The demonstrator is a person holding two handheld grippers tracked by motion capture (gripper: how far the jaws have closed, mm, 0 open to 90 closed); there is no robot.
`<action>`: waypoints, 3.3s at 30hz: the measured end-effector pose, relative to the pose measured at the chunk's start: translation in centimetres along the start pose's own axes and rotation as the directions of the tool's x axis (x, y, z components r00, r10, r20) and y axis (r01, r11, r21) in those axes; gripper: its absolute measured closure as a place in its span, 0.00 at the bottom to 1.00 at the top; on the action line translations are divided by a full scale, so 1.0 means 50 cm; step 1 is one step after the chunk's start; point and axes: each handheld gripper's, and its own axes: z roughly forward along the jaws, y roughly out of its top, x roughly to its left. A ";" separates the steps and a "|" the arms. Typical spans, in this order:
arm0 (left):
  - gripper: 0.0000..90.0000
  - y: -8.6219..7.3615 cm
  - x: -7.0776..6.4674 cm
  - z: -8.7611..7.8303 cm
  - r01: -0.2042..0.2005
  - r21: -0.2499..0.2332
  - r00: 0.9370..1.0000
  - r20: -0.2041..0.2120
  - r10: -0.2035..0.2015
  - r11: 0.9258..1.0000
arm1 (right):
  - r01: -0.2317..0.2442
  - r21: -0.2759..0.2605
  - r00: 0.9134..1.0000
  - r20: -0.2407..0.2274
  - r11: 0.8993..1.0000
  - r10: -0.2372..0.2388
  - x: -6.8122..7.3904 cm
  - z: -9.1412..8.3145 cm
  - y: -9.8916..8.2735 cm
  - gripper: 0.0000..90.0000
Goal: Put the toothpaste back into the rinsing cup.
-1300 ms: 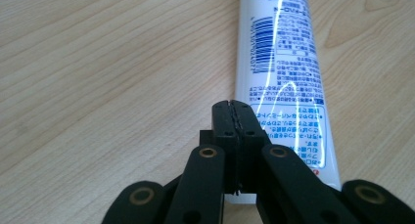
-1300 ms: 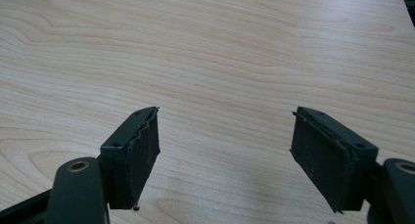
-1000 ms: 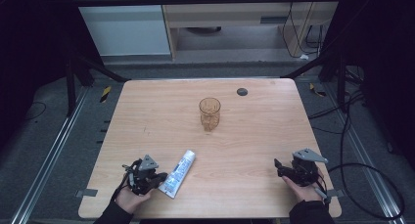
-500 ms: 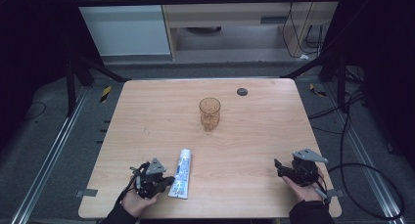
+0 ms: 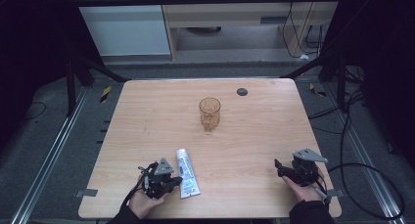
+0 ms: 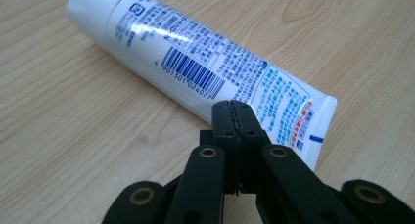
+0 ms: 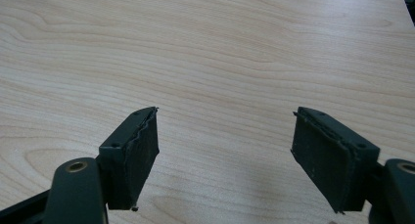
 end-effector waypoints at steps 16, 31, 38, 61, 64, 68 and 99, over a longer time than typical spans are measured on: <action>1.00 0.027 -0.030 0.033 -0.030 -0.025 1.000 -0.001 0.030 0.999 | 0.003 -0.002 1.000 0.000 1.000 -0.003 0.001 0.000 0.001 0.28; 1.00 0.071 -0.031 0.038 -0.044 -0.070 0.999 -0.019 0.043 0.997 | 0.007 -0.006 1.000 0.002 1.000 -0.007 0.000 0.000 0.001 0.28; 1.00 0.111 0.029 -0.016 -0.027 -0.141 0.997 -0.076 0.016 0.990 | 0.006 -0.001 1.000 0.000 1.000 -0.006 0.001 0.001 0.001 0.28; 1.00 0.123 0.136 0.052 0.008 0.040 0.996 -0.093 -0.004 0.999 | 0.000 0.001 1.000 0.004 1.000 0.000 -0.001 -0.002 -0.003 0.28; 1.00 0.121 0.136 0.049 0.007 0.045 0.996 -0.090 -0.003 0.999 | 0.002 0.000 1.000 0.004 1.000 -0.002 -0.002 -0.002 -0.003 0.28; 1.00 0.113 0.129 0.043 0.005 0.045 0.996 -0.087 -0.001 0.999 | 0.003 -0.001 1.000 0.004 1.000 -0.003 -0.003 -0.002 -0.004 0.28; 0.99 0.042 0.069 0.003 0.008 0.076 0.998 -0.067 -0.003 0.997 | -0.002 0.003 1.000 0.004 1.000 0.002 -0.003 -0.006 -0.006 0.27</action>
